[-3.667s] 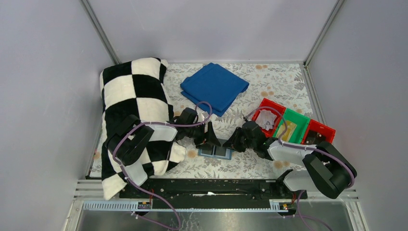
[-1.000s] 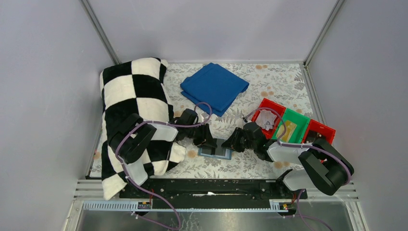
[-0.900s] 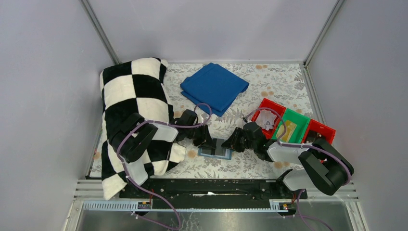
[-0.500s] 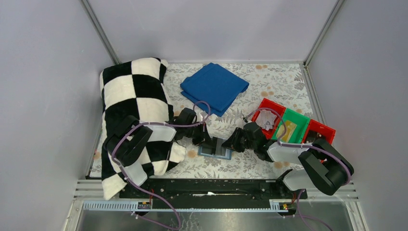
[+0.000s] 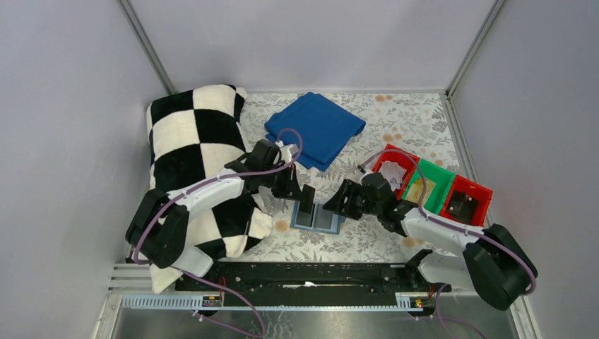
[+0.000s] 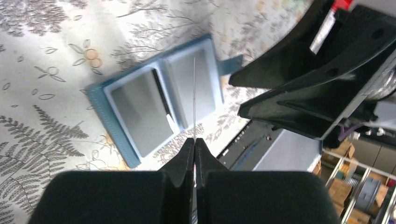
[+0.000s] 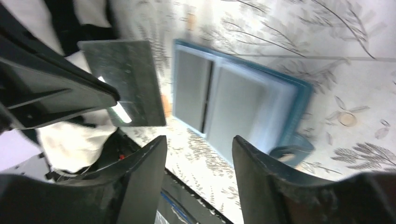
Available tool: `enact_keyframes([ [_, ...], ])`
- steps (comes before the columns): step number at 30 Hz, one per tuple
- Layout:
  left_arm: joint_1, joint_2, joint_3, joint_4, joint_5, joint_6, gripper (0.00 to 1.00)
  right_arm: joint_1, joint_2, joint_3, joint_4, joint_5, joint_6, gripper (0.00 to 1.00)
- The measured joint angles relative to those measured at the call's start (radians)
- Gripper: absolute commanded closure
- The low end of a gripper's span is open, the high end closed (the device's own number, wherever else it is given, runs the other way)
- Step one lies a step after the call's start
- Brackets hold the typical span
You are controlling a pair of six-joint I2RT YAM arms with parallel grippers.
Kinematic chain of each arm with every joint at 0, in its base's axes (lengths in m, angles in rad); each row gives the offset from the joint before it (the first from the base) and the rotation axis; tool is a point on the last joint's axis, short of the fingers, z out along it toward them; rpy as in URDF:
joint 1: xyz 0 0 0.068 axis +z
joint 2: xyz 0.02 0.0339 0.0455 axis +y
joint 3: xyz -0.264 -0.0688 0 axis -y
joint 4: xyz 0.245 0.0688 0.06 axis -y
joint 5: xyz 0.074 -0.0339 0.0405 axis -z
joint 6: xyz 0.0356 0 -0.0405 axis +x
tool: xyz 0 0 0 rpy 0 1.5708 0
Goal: Take the credit cards out of the card holder
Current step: Remove the credit card from the card holder, then place the credit card in the storage box.
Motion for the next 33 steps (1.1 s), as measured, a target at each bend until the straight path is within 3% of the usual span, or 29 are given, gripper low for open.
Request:
enact_keyframes([
  [1, 0.002, -0.016, 0.011, -0.019, 0.019, 0.019, 1.00, -0.003, -0.018, 0.013, -0.008, -0.014, -0.007, 0.18],
  [3, 0.005, -0.040, 0.028, -0.050, 0.053, 0.046, 1.00, -0.008, -0.055, 0.032, -0.003, -0.045, -0.012, 0.14],
  [10, 0.027, -0.091, 0.064, -0.086, 0.250, 0.071, 1.00, -0.049, -0.134, 0.019, 0.123, -0.174, 0.037, 0.14],
  [16, 0.055, -0.097, 0.053, 0.037, 0.410, -0.027, 1.00, -0.063, -0.142, -0.066, 0.332, -0.251, 0.136, 0.18],
  [21, 0.066, -0.097, 0.019, 0.160, 0.469, -0.125, 1.00, -0.064, -0.116, -0.100, 0.509, -0.292, 0.209, 0.29],
  [29, 0.067, -0.093, 0.014, 0.206, 0.491, -0.165, 1.00, -0.064, -0.068, -0.115, 0.693, -0.316, 0.286, 0.54],
  [33, 0.067, -0.085, 0.014, 0.212, 0.492, -0.167, 1.00, -0.064, -0.052, -0.119, 0.732, -0.323, 0.304, 0.79],
])
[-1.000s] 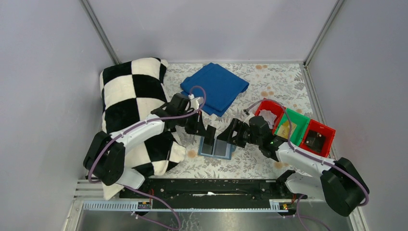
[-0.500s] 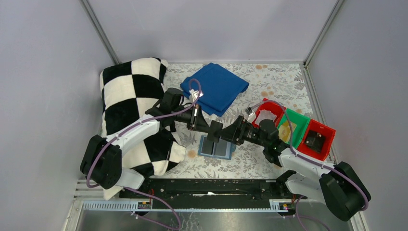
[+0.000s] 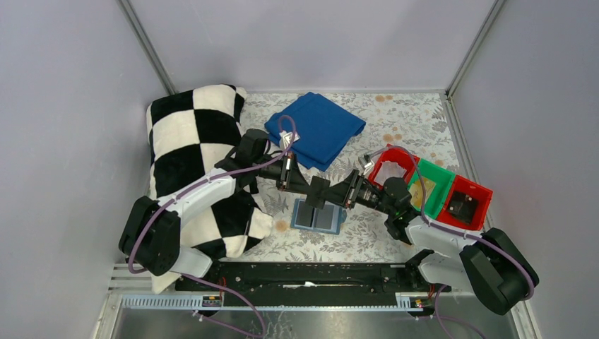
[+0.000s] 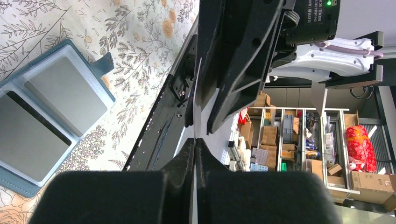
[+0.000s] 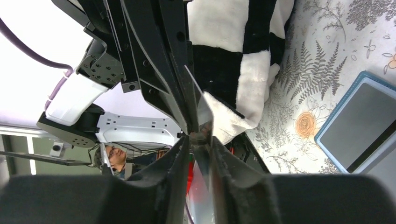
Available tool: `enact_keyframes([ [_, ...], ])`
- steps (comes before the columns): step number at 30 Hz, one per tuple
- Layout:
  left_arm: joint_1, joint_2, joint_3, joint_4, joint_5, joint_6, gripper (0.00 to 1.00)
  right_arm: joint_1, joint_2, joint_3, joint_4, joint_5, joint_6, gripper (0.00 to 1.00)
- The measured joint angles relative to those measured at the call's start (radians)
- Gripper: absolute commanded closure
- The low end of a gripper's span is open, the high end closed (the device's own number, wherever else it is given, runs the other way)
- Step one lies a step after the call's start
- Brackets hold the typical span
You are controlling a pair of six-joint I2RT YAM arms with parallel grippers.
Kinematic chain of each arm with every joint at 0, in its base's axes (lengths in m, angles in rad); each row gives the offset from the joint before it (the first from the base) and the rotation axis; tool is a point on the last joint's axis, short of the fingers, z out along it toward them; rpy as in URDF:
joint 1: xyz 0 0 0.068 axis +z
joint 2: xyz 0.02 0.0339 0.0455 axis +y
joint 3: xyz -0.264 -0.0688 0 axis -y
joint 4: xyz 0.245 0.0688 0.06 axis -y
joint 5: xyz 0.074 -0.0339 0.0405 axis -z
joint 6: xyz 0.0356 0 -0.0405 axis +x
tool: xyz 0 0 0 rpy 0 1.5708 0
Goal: Take the credit cards out of the card holder
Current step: Place the credit card in the storage box.
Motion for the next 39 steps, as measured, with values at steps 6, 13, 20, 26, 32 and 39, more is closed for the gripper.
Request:
enact_keyframes([
  [6, 0.000, 0.005, 0.000, 0.000, 0.004, 0.001, 0.93, -0.002, -0.002, -0.006, 0.007, 0.002, 0.009, 1.00],
  [13, -0.001, 0.012, 0.046, -0.151, -0.078, 0.086, 0.38, -0.002, -0.119, 0.122, -0.424, 0.101, -0.127, 1.00],
  [20, 0.008, 0.048, 0.195, -0.376, -0.230, 0.203, 0.37, -0.032, -0.140, 0.646, -1.315, 0.597, -0.375, 1.00],
  [26, 0.010, 0.055, 0.225, -0.463, -0.328, 0.251, 0.37, -0.125, -0.048, 0.881, -1.814, 1.003, -0.449, 1.00],
  [32, 0.010, 0.055, 0.225, -0.490, -0.340, 0.272, 0.37, -0.308, 0.088, 0.909, -2.034, 1.252, -0.519, 1.00],
  [39, 0.010, 0.051, 0.192, -0.490, -0.311, 0.275, 0.37, -0.486, 0.204, 0.909, -2.041, 1.437, -0.627, 1.00],
])
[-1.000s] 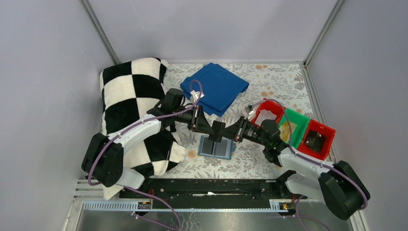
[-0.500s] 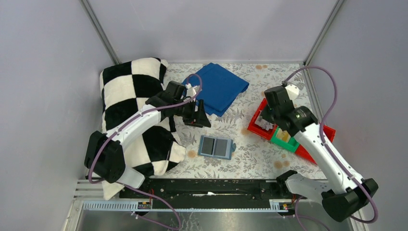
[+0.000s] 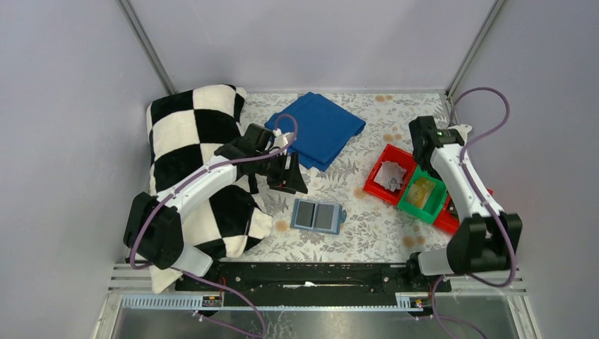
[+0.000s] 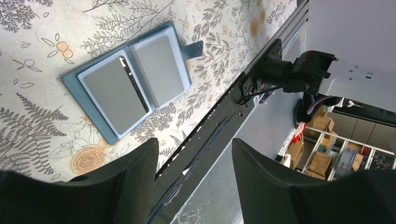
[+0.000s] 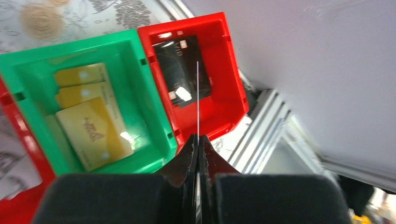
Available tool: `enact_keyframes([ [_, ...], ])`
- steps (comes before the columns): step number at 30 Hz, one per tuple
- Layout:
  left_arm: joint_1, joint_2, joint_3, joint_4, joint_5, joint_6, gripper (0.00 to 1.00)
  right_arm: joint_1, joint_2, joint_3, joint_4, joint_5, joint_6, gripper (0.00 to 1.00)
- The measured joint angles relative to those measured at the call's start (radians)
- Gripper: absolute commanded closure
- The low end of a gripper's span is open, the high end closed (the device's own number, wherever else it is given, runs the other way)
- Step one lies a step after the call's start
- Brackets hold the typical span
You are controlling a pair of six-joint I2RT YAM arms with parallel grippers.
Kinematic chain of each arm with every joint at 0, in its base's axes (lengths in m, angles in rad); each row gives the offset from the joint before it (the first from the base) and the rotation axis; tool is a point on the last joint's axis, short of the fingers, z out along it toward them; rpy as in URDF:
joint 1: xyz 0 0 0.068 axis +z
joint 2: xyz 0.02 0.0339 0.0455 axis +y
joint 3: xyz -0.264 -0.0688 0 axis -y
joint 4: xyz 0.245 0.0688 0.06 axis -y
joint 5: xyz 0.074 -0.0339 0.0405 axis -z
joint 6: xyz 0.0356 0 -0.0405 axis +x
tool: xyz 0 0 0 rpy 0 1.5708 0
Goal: Take the credit cards out of the card holder
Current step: Place the credit card in the storage box.
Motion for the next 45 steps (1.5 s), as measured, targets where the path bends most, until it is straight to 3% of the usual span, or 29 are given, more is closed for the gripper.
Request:
enact_keyframes([
  [7, 0.000, -0.012, -0.002, -0.042, 0.013, 0.029, 0.37, -0.017, 0.199, 0.048, -0.018, 0.109, -0.012, 1.00],
  [17, 0.000, -0.020, -0.011, -0.061, 0.014, 0.046, 0.37, -0.117, 0.201, -0.123, 0.172, 0.181, -0.166, 1.00],
  [29, 0.000, -0.020, -0.015, -0.063, 0.015, 0.045, 0.37, -0.191, 0.303, -0.204, 0.391, 0.190, -0.262, 1.00],
  [35, 0.000, -0.014, -0.015, -0.063, 0.014, 0.044, 0.37, -0.222, 0.344, -0.223, 0.433, 0.191, -0.284, 0.88],
  [45, 0.000, -0.003, -0.015, -0.063, 0.012, 0.041, 0.37, -0.237, 0.465, -0.147, 0.360, 0.264, -0.279, 0.81],
])
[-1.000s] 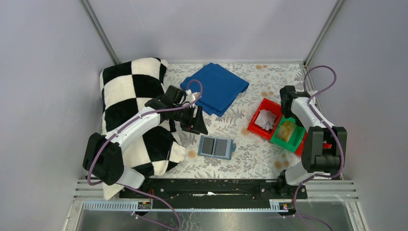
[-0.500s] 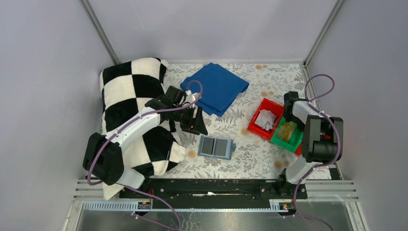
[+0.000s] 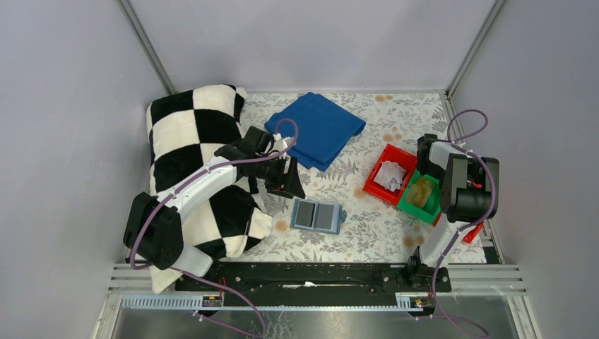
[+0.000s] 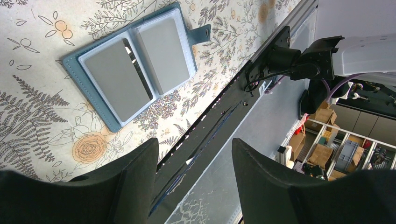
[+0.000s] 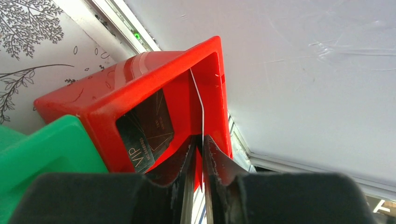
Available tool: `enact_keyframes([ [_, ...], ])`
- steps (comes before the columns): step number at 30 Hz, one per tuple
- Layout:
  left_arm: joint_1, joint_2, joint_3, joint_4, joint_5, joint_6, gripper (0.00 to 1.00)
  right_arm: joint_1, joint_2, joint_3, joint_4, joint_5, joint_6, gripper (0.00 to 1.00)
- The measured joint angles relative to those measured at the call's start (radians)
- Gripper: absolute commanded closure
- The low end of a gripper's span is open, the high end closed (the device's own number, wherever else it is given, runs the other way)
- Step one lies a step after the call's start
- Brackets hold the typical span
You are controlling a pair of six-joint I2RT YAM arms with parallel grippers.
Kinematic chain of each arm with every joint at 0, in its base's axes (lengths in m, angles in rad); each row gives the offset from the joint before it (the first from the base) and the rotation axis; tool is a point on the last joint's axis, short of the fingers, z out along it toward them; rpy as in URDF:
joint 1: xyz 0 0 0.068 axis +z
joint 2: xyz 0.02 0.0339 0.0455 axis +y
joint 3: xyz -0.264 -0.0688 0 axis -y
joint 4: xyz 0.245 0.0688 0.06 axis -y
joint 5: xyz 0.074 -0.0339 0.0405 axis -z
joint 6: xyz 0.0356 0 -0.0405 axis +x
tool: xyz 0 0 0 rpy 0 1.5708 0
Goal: Take the credit cards out of the card holder
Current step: Place the credit card in the storage box.
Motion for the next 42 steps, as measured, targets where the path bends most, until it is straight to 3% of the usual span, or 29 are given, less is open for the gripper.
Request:
enact_keyframes([
  [4, 0.000, 0.000, 0.000, 0.000, 0.000, -0.001, 0.37, -0.003, 0.033, 0.038, -0.053, 0.004, 0.023, 0.77],
  [16, 0.000, 0.000, 0.000, 0.000, 0.000, -0.004, 0.37, -0.003, 0.019, 0.043, -0.096, -0.035, 0.047, 0.77],
  [21, 0.000, 0.000, 0.000, 0.000, 0.000, -0.003, 0.37, -0.003, 0.018, 0.045, -0.127, -0.040, 0.048, 0.61],
  [30, 0.000, -0.001, 0.000, -0.018, -0.004, 0.008, 0.37, -0.006, -0.019, 0.048, -0.145, -0.089, 0.051, 0.61],
  [42, 0.000, -0.034, 0.000, -0.018, -0.016, 0.008, 0.37, -0.004, -0.268, 0.060, -0.093, -0.397, 0.029, 0.61],
])
